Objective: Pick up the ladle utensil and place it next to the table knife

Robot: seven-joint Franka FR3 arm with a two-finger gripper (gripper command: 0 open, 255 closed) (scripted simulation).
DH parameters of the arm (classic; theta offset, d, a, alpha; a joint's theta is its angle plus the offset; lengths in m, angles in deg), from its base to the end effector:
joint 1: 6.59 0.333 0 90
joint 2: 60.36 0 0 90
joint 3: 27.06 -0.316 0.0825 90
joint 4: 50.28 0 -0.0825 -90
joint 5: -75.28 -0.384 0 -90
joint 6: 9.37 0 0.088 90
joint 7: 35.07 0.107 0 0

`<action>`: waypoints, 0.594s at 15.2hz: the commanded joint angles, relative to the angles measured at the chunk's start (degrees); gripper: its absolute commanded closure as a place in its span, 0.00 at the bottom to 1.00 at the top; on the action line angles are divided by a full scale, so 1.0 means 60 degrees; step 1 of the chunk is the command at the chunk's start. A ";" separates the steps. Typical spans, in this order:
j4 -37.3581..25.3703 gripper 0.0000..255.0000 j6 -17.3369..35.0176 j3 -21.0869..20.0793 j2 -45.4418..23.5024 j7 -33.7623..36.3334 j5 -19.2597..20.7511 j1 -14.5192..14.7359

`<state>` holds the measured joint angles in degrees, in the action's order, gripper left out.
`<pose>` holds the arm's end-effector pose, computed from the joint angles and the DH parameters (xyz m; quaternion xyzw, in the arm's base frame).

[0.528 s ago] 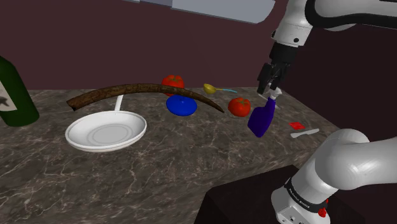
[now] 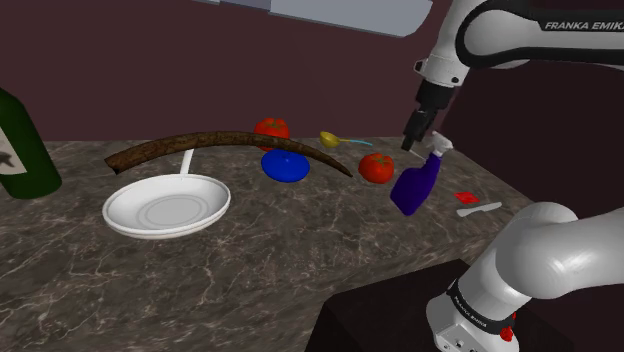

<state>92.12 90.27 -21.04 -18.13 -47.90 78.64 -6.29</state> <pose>0.3266 -0.0428 0.5264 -0.9967 -0.0808 0.0048 0.0072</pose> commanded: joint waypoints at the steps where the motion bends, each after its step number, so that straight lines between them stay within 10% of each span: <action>1: 0.0107 0.00 0.0595 0.0430 -0.0327 -0.0924 0.0323 0.0051; 9: -0.0471 0.00 0.2910 0.2053 -0.2625 -0.4357 0.0896 0.0516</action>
<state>89.79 105.64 -9.96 -31.84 -71.12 83.86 -3.68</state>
